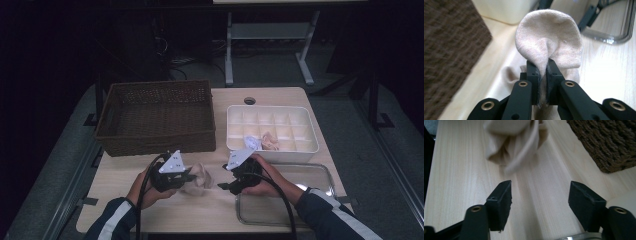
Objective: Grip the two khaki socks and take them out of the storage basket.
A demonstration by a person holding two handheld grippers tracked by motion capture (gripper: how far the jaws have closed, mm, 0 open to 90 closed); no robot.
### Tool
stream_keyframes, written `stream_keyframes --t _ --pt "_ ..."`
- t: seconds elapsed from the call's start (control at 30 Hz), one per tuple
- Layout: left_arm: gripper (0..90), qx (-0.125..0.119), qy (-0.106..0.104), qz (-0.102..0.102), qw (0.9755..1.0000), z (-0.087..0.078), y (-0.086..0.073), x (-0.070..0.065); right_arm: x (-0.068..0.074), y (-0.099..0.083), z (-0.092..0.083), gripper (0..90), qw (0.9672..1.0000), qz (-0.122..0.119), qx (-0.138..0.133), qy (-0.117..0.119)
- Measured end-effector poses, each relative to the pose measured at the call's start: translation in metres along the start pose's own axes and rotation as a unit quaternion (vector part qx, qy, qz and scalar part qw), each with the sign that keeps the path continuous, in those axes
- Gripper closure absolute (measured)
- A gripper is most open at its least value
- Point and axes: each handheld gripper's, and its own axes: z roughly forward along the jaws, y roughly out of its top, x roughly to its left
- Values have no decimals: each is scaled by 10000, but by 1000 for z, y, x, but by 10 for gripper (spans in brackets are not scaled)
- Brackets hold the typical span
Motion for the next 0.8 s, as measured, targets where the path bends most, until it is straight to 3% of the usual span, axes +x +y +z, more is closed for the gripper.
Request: stream_keyframes --t 0.13,0.17,0.23,0.3,0.33,0.37,0.47,0.5,0.63,0.8 --pt "777 67 -187 -72 9998 13 -5 -1 2 0 1 406 10000 -36 30 -1" --pt "718 100 -90 -128 9998 15 -6 -1 3 0 1 418 10000 24 47 23" --pt "478 70 119 -331 9994 15 -7 1 3 0 1 458 10000 33 22 -6" --pt "375 25 173 -386 9991 13 -8 2 4 0 1 489 10000 57 18 29" --pt "326 -37 336 -496 9982 9 -10 4 3 0 1 523 10000 16 1 19" --pt "291 -53 352 -557 9978 5 -12 5 3 -1 1 556 10000 -78 12 0" --pt "309 -21 329 -610 9976 0 -21 6 5 1 1 613 10000 11 25 10" --pt "328 28 259 -639 9976 0 -25 6 6 2 2 622 10000 -60 57 17" --pt "501 120 -15 -515 9986 4 -33 2 9 5 9 643 9998 -186 98 0" --pt "508 126 -140 -520 9985 12 -33 -1 15 8 22 655 9992 -352 161 94"
